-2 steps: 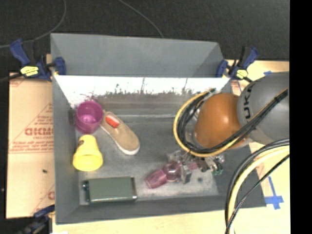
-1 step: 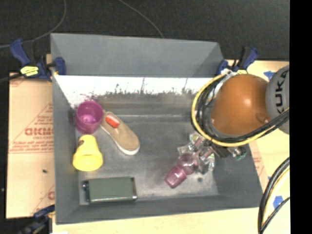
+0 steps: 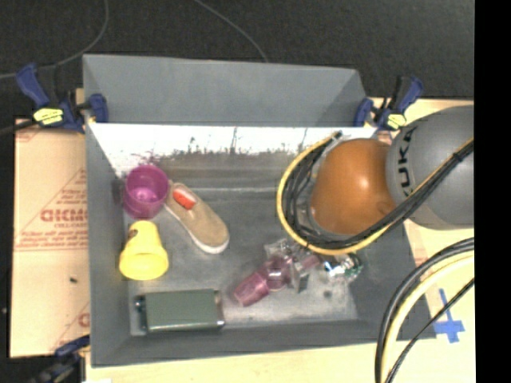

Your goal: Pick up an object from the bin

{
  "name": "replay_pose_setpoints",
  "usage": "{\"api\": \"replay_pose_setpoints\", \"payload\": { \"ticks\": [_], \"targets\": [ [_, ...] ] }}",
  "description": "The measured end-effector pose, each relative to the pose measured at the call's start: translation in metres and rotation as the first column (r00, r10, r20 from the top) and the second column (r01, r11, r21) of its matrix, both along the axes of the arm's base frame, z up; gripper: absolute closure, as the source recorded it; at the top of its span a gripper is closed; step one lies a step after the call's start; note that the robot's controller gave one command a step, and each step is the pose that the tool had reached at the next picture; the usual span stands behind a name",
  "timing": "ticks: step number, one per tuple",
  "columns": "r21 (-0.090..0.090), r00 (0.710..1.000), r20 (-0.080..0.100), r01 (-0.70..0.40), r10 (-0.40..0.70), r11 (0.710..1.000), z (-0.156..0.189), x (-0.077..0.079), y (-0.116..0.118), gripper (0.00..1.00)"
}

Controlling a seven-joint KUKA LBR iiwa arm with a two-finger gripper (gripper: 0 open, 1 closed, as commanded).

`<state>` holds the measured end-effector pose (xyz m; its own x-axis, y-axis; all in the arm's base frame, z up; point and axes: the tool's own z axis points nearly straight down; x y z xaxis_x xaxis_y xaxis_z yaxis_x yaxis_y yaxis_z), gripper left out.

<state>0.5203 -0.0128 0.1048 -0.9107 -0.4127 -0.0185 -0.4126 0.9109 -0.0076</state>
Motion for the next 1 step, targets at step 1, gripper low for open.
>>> {"api": "replay_pose_setpoints", "payload": {
  "ticks": [1],
  "targets": [
    [0.000,1.000,-0.013,-0.012,0.012,1.000,0.0445,-0.0055,-0.0051,1.00]
  ]
}}
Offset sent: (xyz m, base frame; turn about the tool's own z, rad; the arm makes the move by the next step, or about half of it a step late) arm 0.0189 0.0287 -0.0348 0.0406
